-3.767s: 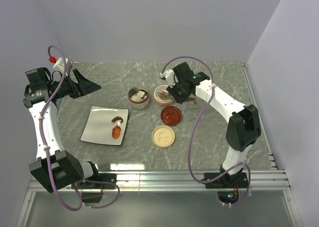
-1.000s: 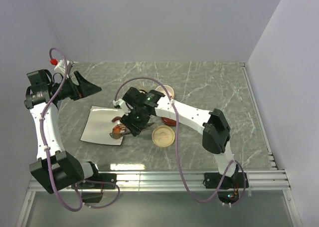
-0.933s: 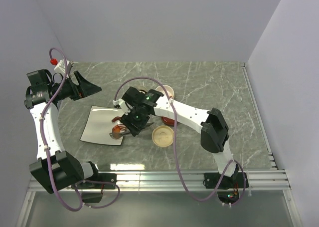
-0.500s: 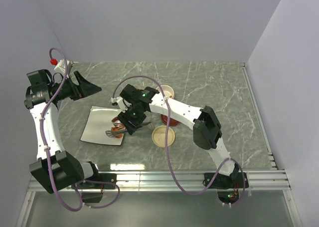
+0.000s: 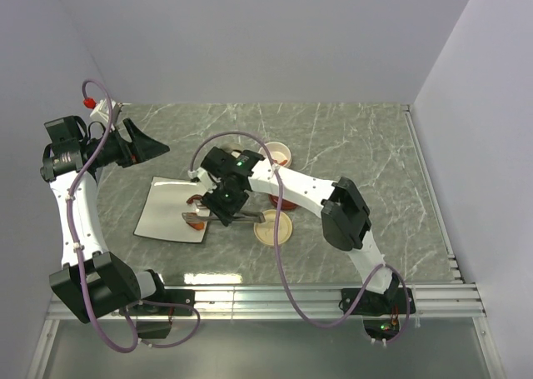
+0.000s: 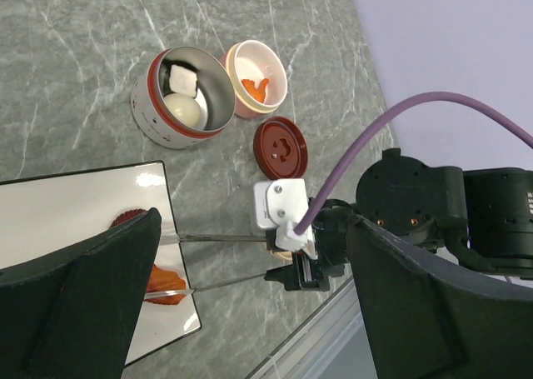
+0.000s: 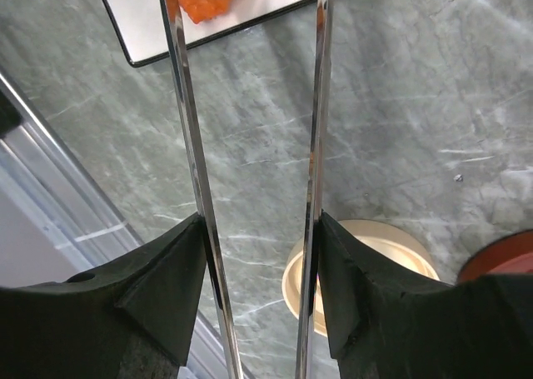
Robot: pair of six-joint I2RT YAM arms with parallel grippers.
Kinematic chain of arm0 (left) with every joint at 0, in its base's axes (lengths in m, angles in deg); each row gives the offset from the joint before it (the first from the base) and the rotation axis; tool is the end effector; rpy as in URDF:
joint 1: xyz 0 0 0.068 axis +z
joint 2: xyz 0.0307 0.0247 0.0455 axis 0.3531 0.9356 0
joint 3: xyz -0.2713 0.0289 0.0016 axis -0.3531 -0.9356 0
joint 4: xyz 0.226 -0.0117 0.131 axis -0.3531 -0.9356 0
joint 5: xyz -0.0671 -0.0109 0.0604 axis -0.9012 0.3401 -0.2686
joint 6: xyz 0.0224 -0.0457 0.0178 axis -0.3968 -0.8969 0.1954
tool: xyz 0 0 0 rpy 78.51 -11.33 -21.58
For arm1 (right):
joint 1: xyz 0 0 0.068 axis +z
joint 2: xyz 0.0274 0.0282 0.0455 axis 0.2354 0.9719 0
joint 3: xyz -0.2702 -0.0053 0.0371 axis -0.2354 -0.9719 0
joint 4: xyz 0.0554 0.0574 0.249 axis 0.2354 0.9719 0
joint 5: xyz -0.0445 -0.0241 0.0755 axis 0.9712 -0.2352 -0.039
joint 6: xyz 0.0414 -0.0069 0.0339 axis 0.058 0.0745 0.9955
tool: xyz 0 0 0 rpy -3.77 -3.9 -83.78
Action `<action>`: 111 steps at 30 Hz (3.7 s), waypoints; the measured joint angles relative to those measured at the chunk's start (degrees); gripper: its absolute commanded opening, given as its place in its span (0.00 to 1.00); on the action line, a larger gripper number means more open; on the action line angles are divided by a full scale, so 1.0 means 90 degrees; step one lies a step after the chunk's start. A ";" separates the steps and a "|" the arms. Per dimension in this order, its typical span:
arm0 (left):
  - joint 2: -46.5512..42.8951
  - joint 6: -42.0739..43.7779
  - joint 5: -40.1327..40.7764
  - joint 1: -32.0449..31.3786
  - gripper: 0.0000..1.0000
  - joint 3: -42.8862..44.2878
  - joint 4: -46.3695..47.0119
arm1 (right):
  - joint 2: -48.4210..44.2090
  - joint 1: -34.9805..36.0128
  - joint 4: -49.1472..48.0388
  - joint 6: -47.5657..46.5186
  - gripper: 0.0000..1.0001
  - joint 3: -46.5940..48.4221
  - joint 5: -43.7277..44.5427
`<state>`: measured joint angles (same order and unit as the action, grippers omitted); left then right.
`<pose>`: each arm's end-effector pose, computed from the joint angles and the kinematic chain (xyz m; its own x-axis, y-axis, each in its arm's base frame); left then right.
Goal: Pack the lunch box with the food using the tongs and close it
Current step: Pick up the food using the clamp, then place the food into the lunch box
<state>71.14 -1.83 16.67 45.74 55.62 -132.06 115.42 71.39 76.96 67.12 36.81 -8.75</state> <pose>0.2365 0.0762 0.3716 -0.6446 -0.3579 -0.6756 0.3236 0.6729 -0.6652 0.2375 0.3926 0.2427 -0.4433 -0.8072 -0.3897 -0.8963 0.3971 0.1972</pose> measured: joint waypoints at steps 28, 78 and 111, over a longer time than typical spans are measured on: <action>0.0000 0.0090 0.0002 0.0005 0.99 0.0000 -0.0027 | -0.0092 0.0605 0.0022 -0.0199 0.47 -0.0056 0.1095; 0.0000 -0.0015 -0.0010 0.0005 0.99 0.0000 0.0012 | -0.2783 -0.2074 -0.0015 -0.0381 0.31 -0.0818 -0.1093; 0.0005 -0.0226 -0.0019 0.0005 0.99 0.0000 0.0175 | -0.2404 -0.4010 -0.1073 -0.2140 0.31 -0.1855 -0.0158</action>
<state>71.18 -3.86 16.50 45.78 55.62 -130.49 93.79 35.31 67.30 47.86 20.11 -10.17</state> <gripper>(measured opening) 0.995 0.403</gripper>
